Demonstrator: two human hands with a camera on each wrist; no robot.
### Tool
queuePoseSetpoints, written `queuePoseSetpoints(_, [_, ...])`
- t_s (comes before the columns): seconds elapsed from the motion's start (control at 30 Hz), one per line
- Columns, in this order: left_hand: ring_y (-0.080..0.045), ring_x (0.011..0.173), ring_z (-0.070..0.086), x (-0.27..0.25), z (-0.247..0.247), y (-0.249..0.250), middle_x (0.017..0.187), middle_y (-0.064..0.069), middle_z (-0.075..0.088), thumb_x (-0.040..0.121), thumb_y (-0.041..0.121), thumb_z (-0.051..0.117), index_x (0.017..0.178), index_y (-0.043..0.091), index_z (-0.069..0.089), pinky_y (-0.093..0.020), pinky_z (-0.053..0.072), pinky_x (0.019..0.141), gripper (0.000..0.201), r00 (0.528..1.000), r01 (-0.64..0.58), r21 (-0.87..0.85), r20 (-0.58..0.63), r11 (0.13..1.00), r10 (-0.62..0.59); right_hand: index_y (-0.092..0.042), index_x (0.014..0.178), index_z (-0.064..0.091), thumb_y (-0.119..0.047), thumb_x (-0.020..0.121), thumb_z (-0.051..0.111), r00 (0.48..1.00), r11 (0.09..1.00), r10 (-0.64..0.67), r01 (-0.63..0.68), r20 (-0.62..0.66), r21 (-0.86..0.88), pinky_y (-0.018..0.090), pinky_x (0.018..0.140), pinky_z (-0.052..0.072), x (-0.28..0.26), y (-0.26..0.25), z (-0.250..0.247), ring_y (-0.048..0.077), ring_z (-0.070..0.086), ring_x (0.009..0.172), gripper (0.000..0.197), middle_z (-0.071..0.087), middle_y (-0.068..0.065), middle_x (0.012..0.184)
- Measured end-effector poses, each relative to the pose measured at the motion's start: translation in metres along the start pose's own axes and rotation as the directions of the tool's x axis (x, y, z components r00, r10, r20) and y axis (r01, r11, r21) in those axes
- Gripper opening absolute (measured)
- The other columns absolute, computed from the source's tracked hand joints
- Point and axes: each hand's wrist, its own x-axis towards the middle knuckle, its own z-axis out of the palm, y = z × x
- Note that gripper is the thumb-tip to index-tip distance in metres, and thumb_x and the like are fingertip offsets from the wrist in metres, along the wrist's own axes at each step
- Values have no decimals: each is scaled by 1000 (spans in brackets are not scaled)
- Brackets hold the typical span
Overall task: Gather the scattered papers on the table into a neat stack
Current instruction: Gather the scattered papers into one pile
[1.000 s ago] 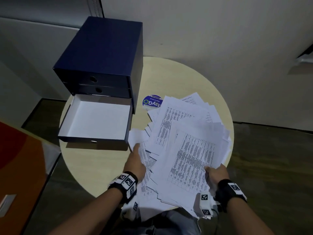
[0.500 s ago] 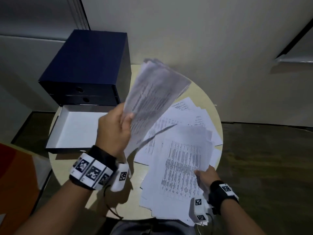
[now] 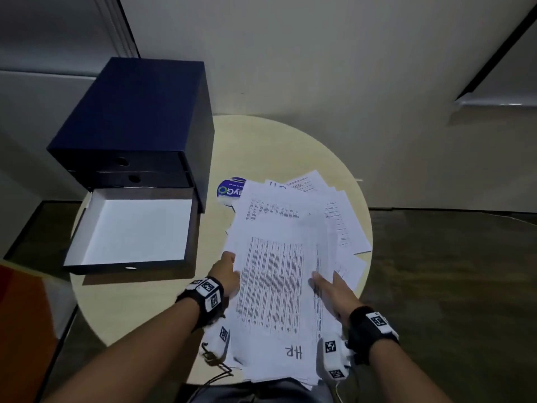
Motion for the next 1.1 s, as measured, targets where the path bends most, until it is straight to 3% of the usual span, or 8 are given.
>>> queuePoseSetpoints(0.07, [-27, 97, 55, 2, 9, -3, 126, -16, 55, 95, 13, 54, 135, 14, 36, -29, 43, 78, 44, 999, -36, -29, -12, 999, 36, -30, 154, 21, -45, 67, 89, 996, 997, -58, 61, 63, -41, 45, 110, 44, -6, 0, 4, 16, 65, 118, 112, 63, -3, 135])
queuePoseSetpoints(0.2, [-22, 90, 54, -3, 23, -6, 110, -9, 54, 85, 12, 69, 120, 18, 47, -25, 42, 76, 41, 977, -153, -138, -173, 979, 128, -37, 140, 45, -11, 90, 64, 987, 970, -157, 150, -22, -190, 25, 51, 46, -11, -6, 14, 12, 54, 51, 60, 74, 0, 110])
queuePoseSetpoints(0.3, [-19, 109, 52, -8, 18, -19, 123, -3, 45, 78, 31, 76, 131, 19, 42, -32, 45, 93, 63, 954, -145, -237, -291, 961, 72, -40, 138, 49, -4, 89, 64, 980, 976, -200, 199, -3, -88, 51, 89, 57, -12, -15, 16, 49, 56, 76, 63, 74, -4, 113])
queuePoseSetpoints(0.43, [-21, 120, 56, -13, 0, -36, 134, 4, 55, 66, 55, 81, 142, 21, 40, -43, 44, 105, 92, 996, -55, -601, -88, 797, 2, -30, 141, 49, -1, 81, 72, 952, 959, -282, 278, 117, 46, 56, 117, 32, -14, -33, 19, 31, 54, 130, 71, 63, 0, 136])
queuePoseSetpoints(0.57, [-28, 106, 69, -20, -18, -39, 112, -7, 73, 82, 25, 76, 117, 15, 66, -38, 52, 91, 38, 997, -11, -797, 37, 604, 67, -19, 141, 48, 6, 89, 65, 947, 964, -266, 263, 178, 40, 37, 107, 46, -16, -42, 33, 18, 58, 128, 61, 63, 1, 137])
queuePoseSetpoints(0.67, [-28, 101, 69, -18, -14, -54, 112, -8, 72, 89, 14, 69, 119, 11, 65, -41, 52, 92, 30, 999, -9, -737, -32, 675, -22, -14, 138, 47, -13, 92, 68, 986, 971, -154, 163, 63, -178, 28, 77, 53, -13, -33, 40, 17, 70, 92, 50, 62, 2, 128])
queuePoseSetpoints(0.87, [-29, 97, 66, -9, 2, -86, 110, -6, 71, 90, 23, 67, 118, 15, 66, -34, 49, 89, 29, 964, 76, -561, -169, 824, -204, -7, 145, 36, -28, 81, 75, 757, 862, -98, -260, -646, -435, 43, 97, 47, -16, -11, 11, 40, 38, 132, 78, 32, 21, 145])
queuePoseSetpoints(1.1, [-31, 97, 63, -7, 2, -81, 107, -8, 69, 90, 20, 67, 120, 12, 63, -31, 44, 87, 32, 956, 99, -533, -183, 840, -228, -7, 128, 48, -38, 75, 79, 748, 780, -56, -381, -662, -497, 48, 103, 45, -14, 2, 20, 38, 31, 128, 69, 20, 17, 142])
